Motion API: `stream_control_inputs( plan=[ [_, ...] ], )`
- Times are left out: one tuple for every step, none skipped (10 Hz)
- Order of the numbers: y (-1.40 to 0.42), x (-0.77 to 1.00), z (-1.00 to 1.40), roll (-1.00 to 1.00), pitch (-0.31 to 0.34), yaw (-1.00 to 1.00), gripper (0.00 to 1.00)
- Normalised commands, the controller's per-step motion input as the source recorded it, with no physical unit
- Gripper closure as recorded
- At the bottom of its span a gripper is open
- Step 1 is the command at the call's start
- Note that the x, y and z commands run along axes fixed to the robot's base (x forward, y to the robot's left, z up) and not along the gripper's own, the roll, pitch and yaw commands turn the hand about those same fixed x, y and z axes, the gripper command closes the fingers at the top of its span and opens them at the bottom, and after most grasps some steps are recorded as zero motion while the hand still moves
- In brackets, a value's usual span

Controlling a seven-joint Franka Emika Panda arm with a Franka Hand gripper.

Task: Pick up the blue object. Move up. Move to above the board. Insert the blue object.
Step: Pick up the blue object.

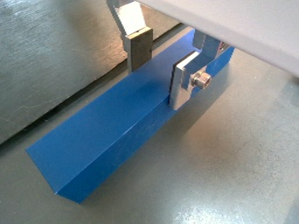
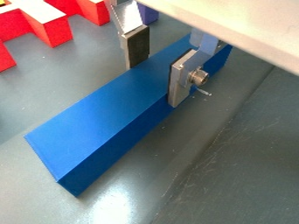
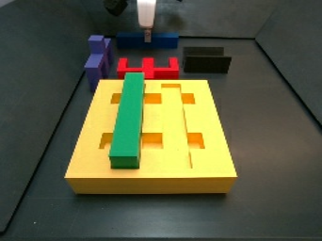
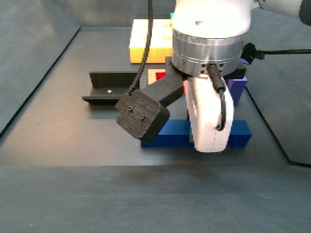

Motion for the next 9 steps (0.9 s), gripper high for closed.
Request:
stream_control_inputs(
  plan=[
    [0.0,0.0,0.0,0.0,0.0,0.0,1.0],
    [0.0,0.0,0.0,0.0,0.0,0.0,1.0],
    [0.0,0.0,0.0,0.0,0.0,0.0,1.0],
    [0.0,0.0,0.0,0.0,0.0,0.0,1.0],
    [0.0,0.0,0.0,0.0,0.0,0.0,1.0],
    [0.0,0.0,0.0,0.0,0.0,0.0,1.0],
    [0.0,0.0,0.0,0.0,0.0,0.0,1.0],
    [0.0,0.0,0.0,0.0,0.0,0.0,1.0],
    [0.0,0.0,0.0,0.0,0.0,0.0,1.0]
  ],
)
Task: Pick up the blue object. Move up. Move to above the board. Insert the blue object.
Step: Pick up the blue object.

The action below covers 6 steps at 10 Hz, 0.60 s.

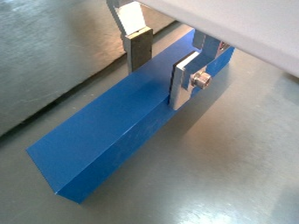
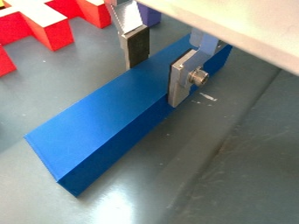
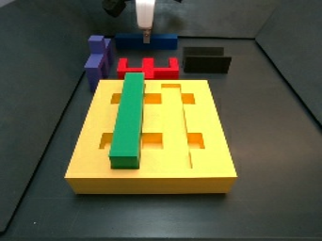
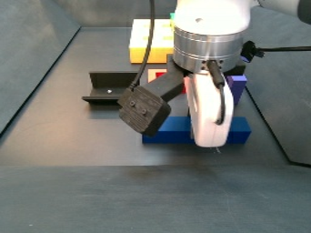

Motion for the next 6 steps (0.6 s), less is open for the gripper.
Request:
stream_control_inputs(
  plan=[
    [0.0,0.0,0.0,0.0,0.0,0.0,1.0],
    [0.0,0.0,0.0,0.0,0.0,0.0,1.0],
    [0.0,0.0,0.0,0.0,0.0,0.0,1.0],
    [0.0,0.0,0.0,0.0,0.0,0.0,1.0],
    [0.0,0.0,0.0,0.0,0.0,0.0,1.0],
    [0.0,0.0,0.0,0.0,0.0,0.0,1.0]
  ],
)
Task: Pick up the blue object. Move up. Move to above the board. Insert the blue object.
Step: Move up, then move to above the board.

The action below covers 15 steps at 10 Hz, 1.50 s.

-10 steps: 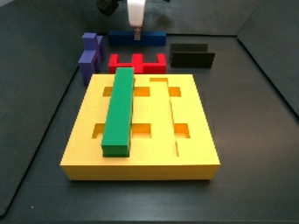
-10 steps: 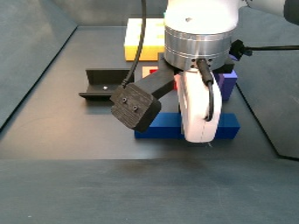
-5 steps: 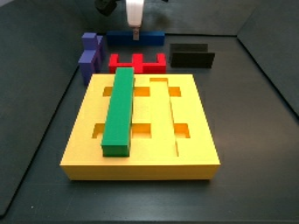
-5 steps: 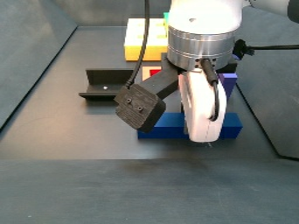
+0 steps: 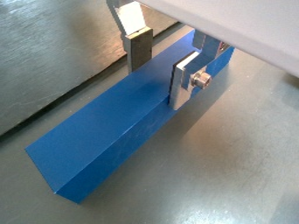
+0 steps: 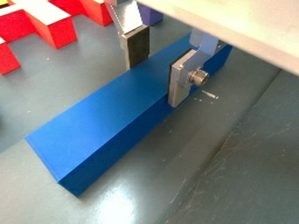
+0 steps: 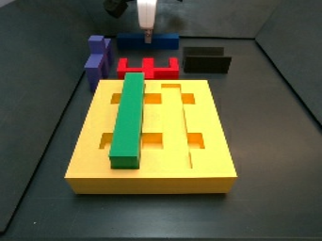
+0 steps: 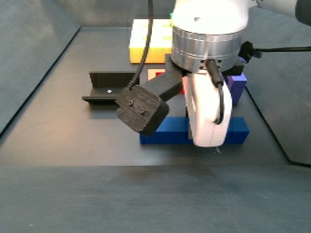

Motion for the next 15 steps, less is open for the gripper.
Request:
stream_control_inputs(
  plan=[
    [0.0,0.0,0.83,0.0,0.0,0.0,1.0],
    [0.0,-0.05,0.8,-0.01,0.024,0.02,1.0],
    [-0.01,-0.1,0.64,0.0,0.072,0.02,1.0],
    [0.0,-0.04,0.28,0.05,0.068,0.01,1.0],
    [0.0,0.0,1.4,0.0,0.0,0.0,1.0],
    [0.0,-0.01,1.4,-0.03,0.03,0.0,1.0],
    [0.0,-0.03,1.4,0.0,0.047,0.0,1.0],
    [0.0,0.01,1.4,0.01,0.034,0.0,1.0],
    [0.01,0.01,1.4,-0.01,0.055,0.0,1.0],
    [0.01,0.01,1.4,0.0,0.078,0.0,1.0],
    [0.0,0.02,0.84,0.0,0.076,0.0,1.0],
    [0.01,0.03,0.48,0.01,0.073,0.0,1.0],
    [0.01,0.04,0.24,0.0,0.075,0.0,1.0],
    [0.0,0.02,0.17,0.0,0.079,0.0,1.0],
    [-1.4,0.1,0.14,0.01,0.043,1.0,1.0]
  ],
)
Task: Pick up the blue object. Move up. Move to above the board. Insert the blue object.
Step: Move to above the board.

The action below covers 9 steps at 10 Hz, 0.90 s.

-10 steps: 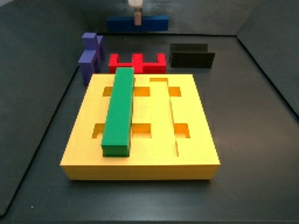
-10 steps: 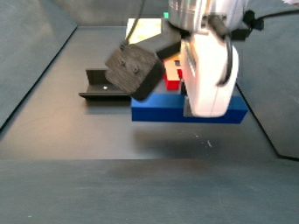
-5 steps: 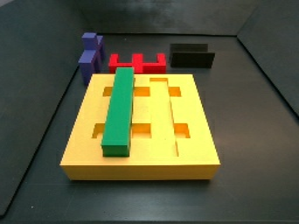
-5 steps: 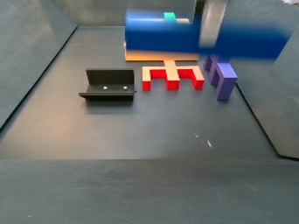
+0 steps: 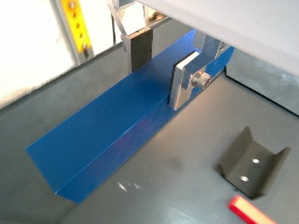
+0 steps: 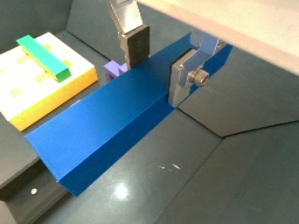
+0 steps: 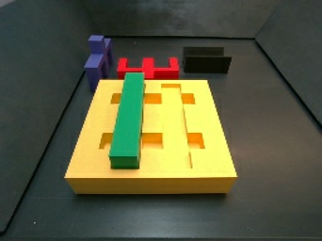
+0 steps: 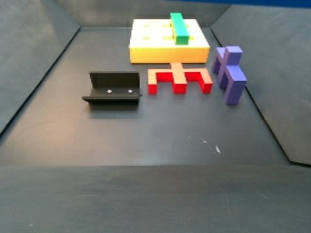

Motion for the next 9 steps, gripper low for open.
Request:
stream_control_inputs(
  plan=[
    [-1.4,0.1,0.13,0.02,0.042,1.0,1.0],
    [-1.4,0.09,0.13,0.02,0.035,1.0,1.0],
    [-1.4,0.09,0.13,0.02,0.034,1.0,1.0],
    [-1.4,0.09,0.14,0.02,0.04,1.0,1.0],
    [-1.4,0.09,0.14,0.02,0.043,1.0,1.0],
    [-1.4,0.09,0.15,0.02,0.045,1.0,1.0],
    [-1.4,0.09,0.15,0.02,0.048,1.0,1.0],
    [-1.4,0.1,0.16,0.02,0.058,1.0,1.0],
    [-1.4,0.11,0.16,0.02,0.063,1.0,1.0]
  ],
)
